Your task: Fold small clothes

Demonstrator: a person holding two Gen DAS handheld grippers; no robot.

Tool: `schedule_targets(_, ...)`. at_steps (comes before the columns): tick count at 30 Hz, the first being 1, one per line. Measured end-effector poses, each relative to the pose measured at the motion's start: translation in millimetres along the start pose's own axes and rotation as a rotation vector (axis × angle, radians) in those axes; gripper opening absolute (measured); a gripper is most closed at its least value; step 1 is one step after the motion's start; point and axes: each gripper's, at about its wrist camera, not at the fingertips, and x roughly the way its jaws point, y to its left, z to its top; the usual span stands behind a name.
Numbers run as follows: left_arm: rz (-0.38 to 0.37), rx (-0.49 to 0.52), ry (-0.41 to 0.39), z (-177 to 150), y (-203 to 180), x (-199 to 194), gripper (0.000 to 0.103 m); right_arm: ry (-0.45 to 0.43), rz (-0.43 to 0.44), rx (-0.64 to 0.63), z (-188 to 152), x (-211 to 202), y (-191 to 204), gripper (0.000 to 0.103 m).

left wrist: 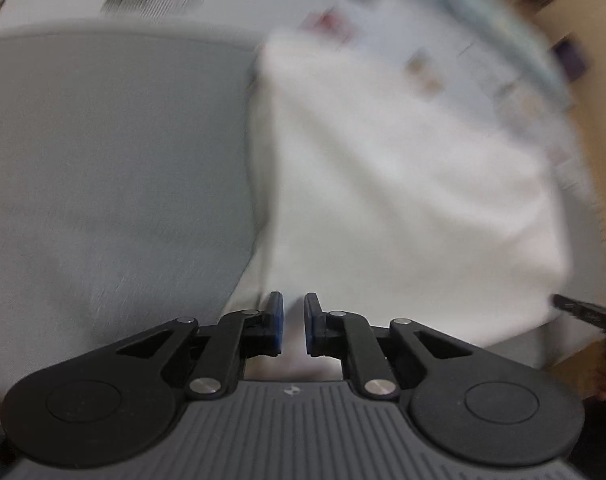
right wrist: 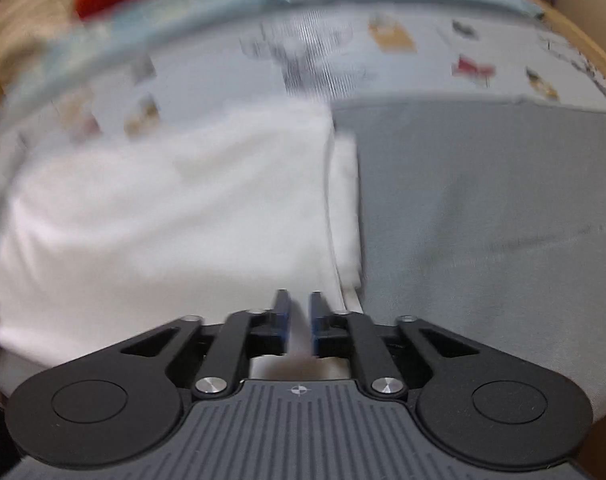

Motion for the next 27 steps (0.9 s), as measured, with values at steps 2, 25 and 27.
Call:
schedule_targets(2, 0.052, -0.029, 0.048, 2.3, 5.7, 10.3, 0.011, 0.124, -0.067, -0.014, -4.5, 21.6, 1.9, 0.018)
schedule_targets(25, -0.055, -0.047, -0.069, 58.9, -13.0, 40.4, 0.049, -0.154, -0.100, 0.160, 14.4, -27.7, -42.0, 0.026)
schedule_targets(27, -0.059, -0.039, -0.080, 57.7, -14.7, 40.0, 0.036, -0.150, -0.110, 0.156, 13.5, -28.7, -40.6, 0.026)
